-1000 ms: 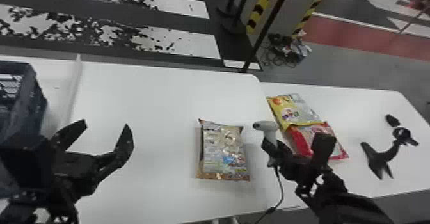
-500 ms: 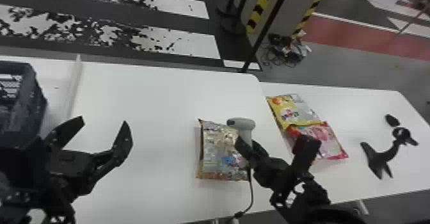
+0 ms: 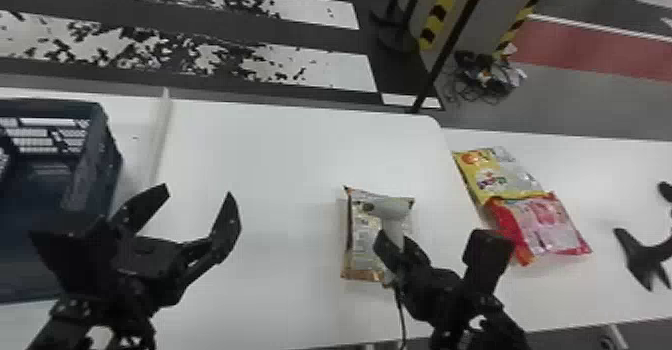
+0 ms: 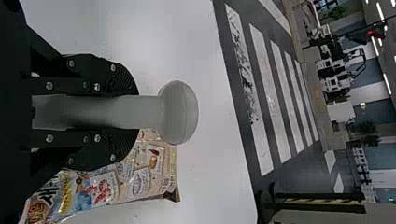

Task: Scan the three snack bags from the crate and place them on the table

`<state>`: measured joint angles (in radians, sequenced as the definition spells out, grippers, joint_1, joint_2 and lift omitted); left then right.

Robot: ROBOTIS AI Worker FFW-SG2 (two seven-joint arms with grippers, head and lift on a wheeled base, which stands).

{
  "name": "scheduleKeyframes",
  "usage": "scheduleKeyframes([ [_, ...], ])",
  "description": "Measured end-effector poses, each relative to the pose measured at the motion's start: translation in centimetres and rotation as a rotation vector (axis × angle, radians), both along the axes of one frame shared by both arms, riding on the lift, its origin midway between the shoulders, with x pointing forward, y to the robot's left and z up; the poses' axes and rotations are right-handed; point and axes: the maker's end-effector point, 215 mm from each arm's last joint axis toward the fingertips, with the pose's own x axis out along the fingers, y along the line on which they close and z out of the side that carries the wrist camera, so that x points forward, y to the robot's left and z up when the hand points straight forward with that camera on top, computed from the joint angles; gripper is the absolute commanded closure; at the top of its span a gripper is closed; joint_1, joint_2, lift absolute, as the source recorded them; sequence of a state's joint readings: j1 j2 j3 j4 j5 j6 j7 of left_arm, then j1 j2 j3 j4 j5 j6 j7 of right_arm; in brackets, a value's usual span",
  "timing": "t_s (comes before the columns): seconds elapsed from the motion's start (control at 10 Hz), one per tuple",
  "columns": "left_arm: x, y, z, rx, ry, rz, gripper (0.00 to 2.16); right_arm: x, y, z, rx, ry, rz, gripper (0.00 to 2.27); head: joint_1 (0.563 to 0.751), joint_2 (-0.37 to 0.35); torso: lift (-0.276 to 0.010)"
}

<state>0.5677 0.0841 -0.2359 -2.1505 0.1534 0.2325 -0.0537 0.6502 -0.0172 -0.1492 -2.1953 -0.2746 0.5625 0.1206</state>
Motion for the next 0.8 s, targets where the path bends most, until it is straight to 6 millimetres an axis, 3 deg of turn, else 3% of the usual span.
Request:
scheduleKeyframes([
  [0.3,-0.4,-0.2,0.2,-0.004,0.0,-0.004,0.03,-1.1,2.2,-0.4,-0.007,0.009,0.029,2.24,0.695,-0.218,-0.062],
  [0.8,-0.5,0.3,0.0,0.006,0.001,-0.002,0.03,0.0,1.4,-3.4,-0.038,0.019,0.008,2.24,0.695,-0.218,-0.062],
])
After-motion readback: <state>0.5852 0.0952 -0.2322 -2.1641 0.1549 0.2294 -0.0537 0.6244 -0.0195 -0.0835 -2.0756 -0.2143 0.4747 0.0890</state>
